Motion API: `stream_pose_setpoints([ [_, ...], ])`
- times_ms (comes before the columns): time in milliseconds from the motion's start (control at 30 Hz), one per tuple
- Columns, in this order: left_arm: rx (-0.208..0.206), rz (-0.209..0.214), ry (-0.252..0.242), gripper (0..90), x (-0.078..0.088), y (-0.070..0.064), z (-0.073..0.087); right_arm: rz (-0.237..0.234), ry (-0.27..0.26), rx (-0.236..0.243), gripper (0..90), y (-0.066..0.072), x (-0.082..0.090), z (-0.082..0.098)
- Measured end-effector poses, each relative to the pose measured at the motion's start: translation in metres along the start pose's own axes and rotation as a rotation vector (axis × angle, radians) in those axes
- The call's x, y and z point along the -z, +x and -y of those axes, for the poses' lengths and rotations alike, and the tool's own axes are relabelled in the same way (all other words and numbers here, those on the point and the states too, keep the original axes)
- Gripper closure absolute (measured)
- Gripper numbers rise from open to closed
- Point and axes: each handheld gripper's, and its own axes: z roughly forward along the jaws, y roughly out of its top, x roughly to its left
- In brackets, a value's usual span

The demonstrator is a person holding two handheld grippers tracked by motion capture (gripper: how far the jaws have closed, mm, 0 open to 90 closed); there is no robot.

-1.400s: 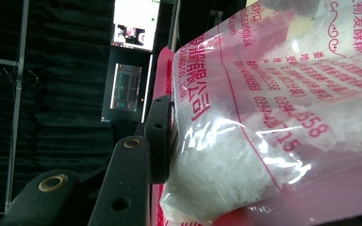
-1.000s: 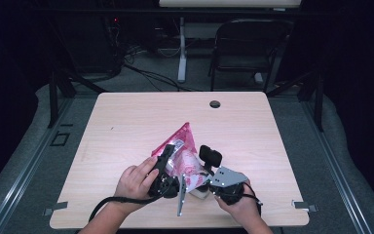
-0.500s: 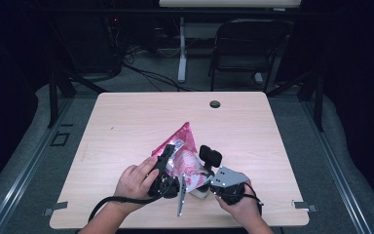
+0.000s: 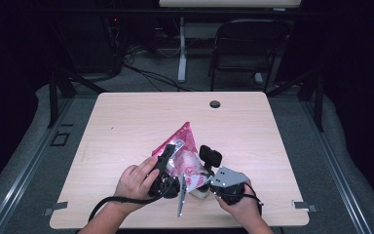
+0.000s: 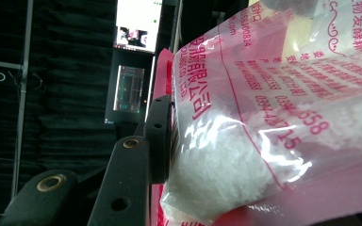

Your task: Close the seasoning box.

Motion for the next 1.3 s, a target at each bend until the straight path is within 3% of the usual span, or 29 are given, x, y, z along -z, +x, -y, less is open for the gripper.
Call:
stream_pose_setpoints([
  [1300, -0.004, -0.001, -0.010, 67.4, -0.0014, 0.0009, -0.0030, -0.009, 0.001, -0.001, 90.0, 0.0012, 0.0016, 0.0006],
])
